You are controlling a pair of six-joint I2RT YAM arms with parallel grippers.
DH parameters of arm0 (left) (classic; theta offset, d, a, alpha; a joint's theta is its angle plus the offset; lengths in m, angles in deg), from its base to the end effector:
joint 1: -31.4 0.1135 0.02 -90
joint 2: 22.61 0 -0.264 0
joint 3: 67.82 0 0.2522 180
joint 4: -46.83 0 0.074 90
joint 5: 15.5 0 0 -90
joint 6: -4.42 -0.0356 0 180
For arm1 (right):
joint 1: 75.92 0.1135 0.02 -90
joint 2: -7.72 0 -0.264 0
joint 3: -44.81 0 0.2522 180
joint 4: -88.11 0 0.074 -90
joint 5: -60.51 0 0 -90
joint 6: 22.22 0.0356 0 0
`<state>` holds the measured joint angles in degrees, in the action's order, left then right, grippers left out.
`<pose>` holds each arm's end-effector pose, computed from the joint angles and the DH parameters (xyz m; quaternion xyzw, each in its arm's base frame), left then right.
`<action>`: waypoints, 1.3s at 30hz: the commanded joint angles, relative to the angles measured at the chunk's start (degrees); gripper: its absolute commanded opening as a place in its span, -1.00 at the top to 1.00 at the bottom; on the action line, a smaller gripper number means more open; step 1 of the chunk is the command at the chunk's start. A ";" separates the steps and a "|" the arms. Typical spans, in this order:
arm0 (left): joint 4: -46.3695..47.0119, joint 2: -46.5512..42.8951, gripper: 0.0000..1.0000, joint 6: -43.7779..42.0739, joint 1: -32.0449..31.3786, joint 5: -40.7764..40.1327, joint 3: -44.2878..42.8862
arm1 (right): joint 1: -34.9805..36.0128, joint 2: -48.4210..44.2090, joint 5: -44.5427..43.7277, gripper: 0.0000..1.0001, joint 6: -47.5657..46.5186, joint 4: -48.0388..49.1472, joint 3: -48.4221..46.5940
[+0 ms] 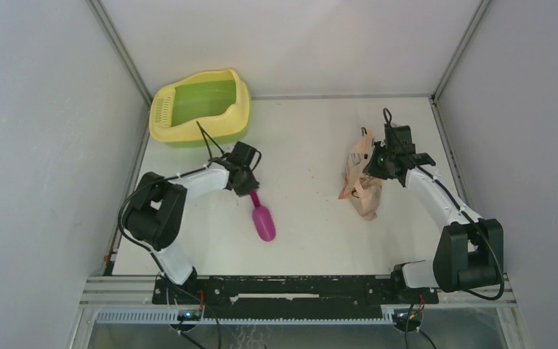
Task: Fill the litter box with clean litter
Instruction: Move the spatula to the center of the board, then place the cat litter bag at the center of the board.
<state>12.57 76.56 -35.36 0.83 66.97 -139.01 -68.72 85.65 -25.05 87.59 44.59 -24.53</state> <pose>0.2914 -0.1667 0.1591 -0.1808 0.9518 -0.1066 0.2236 0.2788 0.0380 0.2476 0.0913 0.9408 0.1114 0.3069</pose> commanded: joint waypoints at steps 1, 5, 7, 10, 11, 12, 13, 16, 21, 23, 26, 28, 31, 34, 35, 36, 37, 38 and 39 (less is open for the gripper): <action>-6.74 -2.97 0.35 -4.33 5.57 -6.19 -4.93 | 0.80 -1.58 0.37 1.00 -0.15 -1.45 0.68; -8.12 -3.91 0.33 -5.36 11.42 -7.32 -7.31 | 1.25 -2.01 0.53 1.00 -0.13 -1.32 0.64; -8.80 -3.82 0.32 -6.08 14.33 -6.94 -8.65 | 1.66 -2.16 0.52 1.00 -0.21 -1.72 0.27; -9.69 -3.54 0.25 -7.04 17.74 -7.26 -10.69 | 2.73 -2.46 0.27 1.00 -0.40 -2.26 -0.25; -10.12 -3.35 0.20 -7.51 18.58 -6.88 -11.54 | 3.03 -2.58 0.40 1.00 -0.51 -2.31 -0.44; -10.74 -3.23 0.13 -8.03 19.29 -6.49 -12.30 | 3.55 -2.79 0.40 1.00 -0.70 -2.39 -0.56; -11.12 -3.18 0.02 -8.41 19.47 -6.26 -12.90 | 4.10 -2.94 0.35 1.00 -0.75 -2.66 -0.82; -11.13 -4.33 -0.33 -9.07 19.49 -4.99 -12.79 | 6.93 -3.24 0.53 1.00 -1.64 -3.55 -1.80; -9.67 -7.88 -0.43 -9.34 19.29 -2.20 -8.87 | 13.61 -3.90 -0.76 1.00 -3.98 -5.05 -3.40; -8.98 -10.14 -0.43 -9.40 19.06 -1.09 -6.86 | 17.01 -4.23 -2.02 1.00 -5.10 -5.47 -3.66; -8.07 -13.63 -0.43 -9.44 18.47 -0.57 -4.23 | 22.40 -4.00 -4.33 1.00 -6.24 -6.21 -4.01; -7.93 -15.71 -0.43 -9.52 18.09 0.39 -3.21 | 26.02 -3.57 -7.02 1.00 -7.01 -6.96 -4.14; -7.88 -18.48 -0.43 -9.70 17.07 1.54 -1.87 | 31.31 -2.53 -9.34 1.00 -7.50 -7.81 -4.19; -6.94 -21.02 -0.43 -9.56 15.13 3.19 -0.09 | 35.48 -1.38 -10.00 0.96 -6.74 -8.49 -4.43; -6.16 -21.63 -0.44 -9.38 14.39 4.25 0.66 | 36.43 -1.10 -9.82 0.89 -6.43 -8.70 -4.65; -5.47 -22.14 -0.44 -9.04 13.31 5.31 1.51 | 37.21 -0.95 -9.74 0.71 -6.07 -8.85 -4.83; -5.02 -22.64 -0.44 -8.74 12.44 5.90 2.15 | 37.54 -0.93 -9.61 0.40 -5.60 -9.02 -5.08; -4.57 -23.13 -0.44 -8.39 11.51 6.40 2.67 | 37.80 -1.05 -9.24 0.17 -5.12 -9.27 -5.26; -4.03 -23.60 -0.44 -8.05 10.64 6.97 3.33 | 37.88 -1.42 -8.45 0.05 -4.73 -9.34 -5.38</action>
<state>4.92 56.11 -43.56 14.62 69.83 -138.66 -32.13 84.58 -34.14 81.50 36.13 -26.76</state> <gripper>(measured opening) 0.719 0.369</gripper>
